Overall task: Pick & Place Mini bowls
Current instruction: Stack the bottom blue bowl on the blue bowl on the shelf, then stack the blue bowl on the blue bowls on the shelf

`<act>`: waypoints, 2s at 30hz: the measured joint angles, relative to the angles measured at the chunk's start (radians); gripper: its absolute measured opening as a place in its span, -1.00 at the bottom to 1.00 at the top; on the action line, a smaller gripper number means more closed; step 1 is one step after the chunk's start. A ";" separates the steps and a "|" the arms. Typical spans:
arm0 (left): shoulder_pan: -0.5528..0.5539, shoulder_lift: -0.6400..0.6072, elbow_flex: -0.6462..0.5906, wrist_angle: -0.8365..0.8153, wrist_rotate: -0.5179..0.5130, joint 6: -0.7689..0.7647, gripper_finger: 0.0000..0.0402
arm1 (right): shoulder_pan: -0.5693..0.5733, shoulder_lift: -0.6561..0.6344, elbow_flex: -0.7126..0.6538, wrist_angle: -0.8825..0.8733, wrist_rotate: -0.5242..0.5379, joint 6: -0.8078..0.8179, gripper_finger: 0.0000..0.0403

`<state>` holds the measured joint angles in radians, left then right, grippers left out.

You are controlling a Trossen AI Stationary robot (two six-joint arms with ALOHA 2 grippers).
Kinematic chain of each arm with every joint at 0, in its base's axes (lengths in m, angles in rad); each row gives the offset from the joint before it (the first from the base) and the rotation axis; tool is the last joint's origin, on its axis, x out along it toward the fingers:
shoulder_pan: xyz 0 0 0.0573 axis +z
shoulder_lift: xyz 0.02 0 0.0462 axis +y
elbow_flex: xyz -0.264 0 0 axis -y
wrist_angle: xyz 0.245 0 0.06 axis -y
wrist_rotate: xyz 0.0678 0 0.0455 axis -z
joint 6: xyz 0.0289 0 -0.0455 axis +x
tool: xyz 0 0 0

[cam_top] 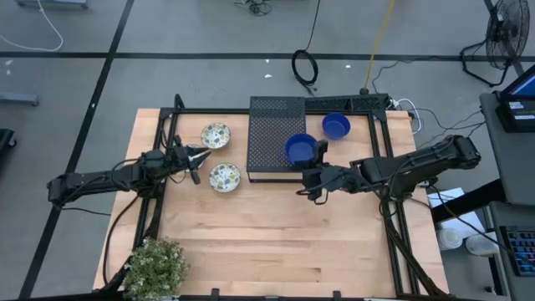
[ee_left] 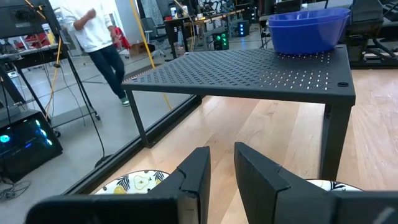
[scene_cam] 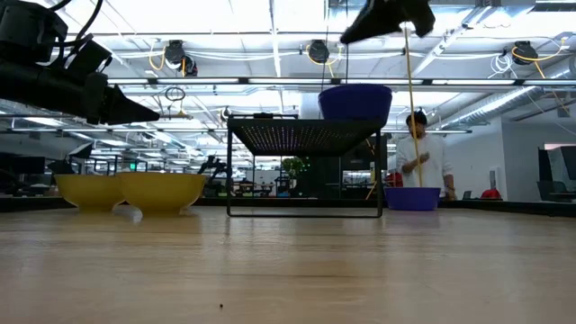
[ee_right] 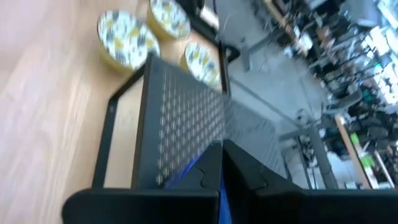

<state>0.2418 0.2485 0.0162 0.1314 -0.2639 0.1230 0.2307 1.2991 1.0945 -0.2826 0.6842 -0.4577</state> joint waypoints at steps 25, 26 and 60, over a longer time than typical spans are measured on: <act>0.000 0.000 0.000 0.000 0.000 0.000 -0.62 | -0.133 -0.114 0.002 -0.590 0.253 0.714 -1.00; 0.000 0.000 0.000 0.000 0.000 0.000 -0.62 | -0.137 -0.114 -0.005 -0.598 0.227 0.735 -1.00; 0.000 0.000 0.000 0.000 0.000 0.000 -0.62 | -0.207 -0.190 -0.220 -0.165 0.018 0.422 -1.00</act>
<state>0.2417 0.2487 0.0162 0.1311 -0.2638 0.1230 0.0239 1.1092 0.8745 -0.4475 0.7022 -0.0361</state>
